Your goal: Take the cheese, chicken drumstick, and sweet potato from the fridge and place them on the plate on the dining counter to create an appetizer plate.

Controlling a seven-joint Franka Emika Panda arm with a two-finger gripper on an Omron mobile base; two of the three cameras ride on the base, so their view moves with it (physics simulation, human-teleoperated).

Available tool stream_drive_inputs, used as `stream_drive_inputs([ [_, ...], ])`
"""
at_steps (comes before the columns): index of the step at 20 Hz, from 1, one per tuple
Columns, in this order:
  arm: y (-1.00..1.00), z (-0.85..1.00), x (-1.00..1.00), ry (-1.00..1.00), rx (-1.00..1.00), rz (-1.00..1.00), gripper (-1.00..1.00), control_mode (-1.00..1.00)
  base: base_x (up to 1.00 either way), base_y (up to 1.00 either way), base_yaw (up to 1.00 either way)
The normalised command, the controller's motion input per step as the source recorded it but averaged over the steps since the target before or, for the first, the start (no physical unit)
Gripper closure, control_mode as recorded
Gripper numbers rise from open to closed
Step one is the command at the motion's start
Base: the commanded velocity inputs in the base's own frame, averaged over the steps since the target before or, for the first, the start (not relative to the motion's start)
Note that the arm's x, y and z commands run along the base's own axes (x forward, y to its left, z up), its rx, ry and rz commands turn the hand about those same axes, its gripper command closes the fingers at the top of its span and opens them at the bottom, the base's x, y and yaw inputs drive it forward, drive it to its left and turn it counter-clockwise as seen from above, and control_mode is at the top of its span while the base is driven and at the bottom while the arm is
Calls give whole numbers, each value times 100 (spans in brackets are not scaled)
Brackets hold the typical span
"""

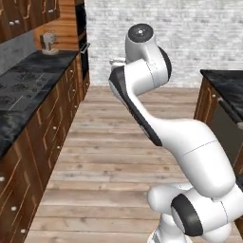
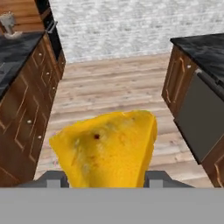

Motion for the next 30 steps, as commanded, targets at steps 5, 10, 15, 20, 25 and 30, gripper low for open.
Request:
stream_drive_inputs([
  [5,0,0,0,0,0,0,100,100,56,11,-50],
  [10,0,0,0,0,0,0,100,100,46,23,-53],
  [15,0,0,0,0,0,0,100,100,30,40,-56],
  [20,0,0,0,0,0,0,100,100,43,63,-57],
  [25,0,0,0,0,0,0,100,100,58,97,-53],
  [30,0,0,0,0,0,0,100,100,76,100,-52],
])
